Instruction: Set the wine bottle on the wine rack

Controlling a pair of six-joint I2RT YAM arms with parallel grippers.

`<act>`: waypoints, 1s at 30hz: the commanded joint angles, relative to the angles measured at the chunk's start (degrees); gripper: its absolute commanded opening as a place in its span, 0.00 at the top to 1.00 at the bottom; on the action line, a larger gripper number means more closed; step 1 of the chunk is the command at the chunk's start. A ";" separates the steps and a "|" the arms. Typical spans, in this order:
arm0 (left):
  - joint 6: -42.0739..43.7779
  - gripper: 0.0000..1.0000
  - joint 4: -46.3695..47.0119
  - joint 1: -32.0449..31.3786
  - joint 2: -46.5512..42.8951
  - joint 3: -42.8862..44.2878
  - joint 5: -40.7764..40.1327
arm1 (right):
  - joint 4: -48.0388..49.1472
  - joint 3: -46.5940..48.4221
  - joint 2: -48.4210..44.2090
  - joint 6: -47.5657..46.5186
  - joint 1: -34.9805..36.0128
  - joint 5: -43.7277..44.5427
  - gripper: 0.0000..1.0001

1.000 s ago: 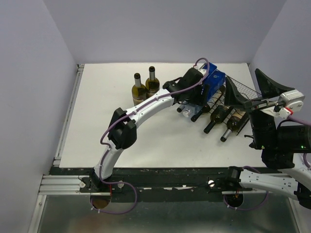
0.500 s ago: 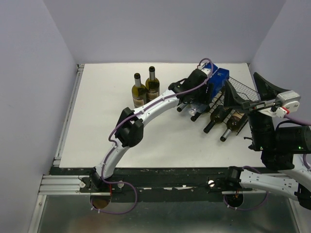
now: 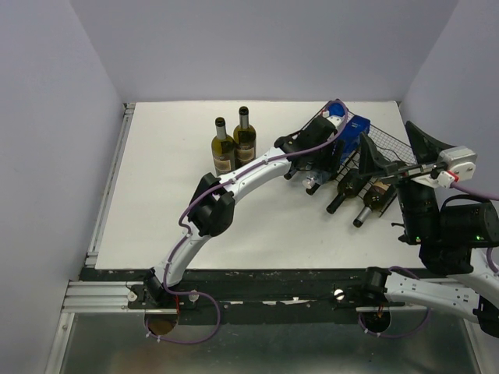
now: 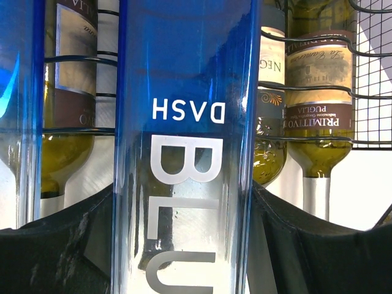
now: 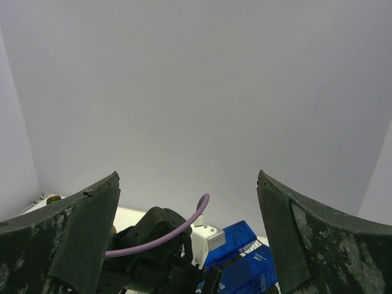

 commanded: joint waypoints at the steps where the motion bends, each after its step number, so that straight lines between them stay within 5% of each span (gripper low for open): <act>1: 1.90 0.79 8.09 0.31 -1.62 3.84 -2.89 | -0.58 -0.53 -0.04 0.47 0.28 1.90 0.01; 19: 3.04 0.33 10.99 0.31 -2.24 1.65 -3.51 | 0.83 -1.15 1.02 -0.50 0.37 2.25 0.00; 30: 3.48 0.21 11.96 0.23 -1.97 1.82 -1.84 | 1.18 -1.32 0.84 -0.85 0.37 2.60 0.00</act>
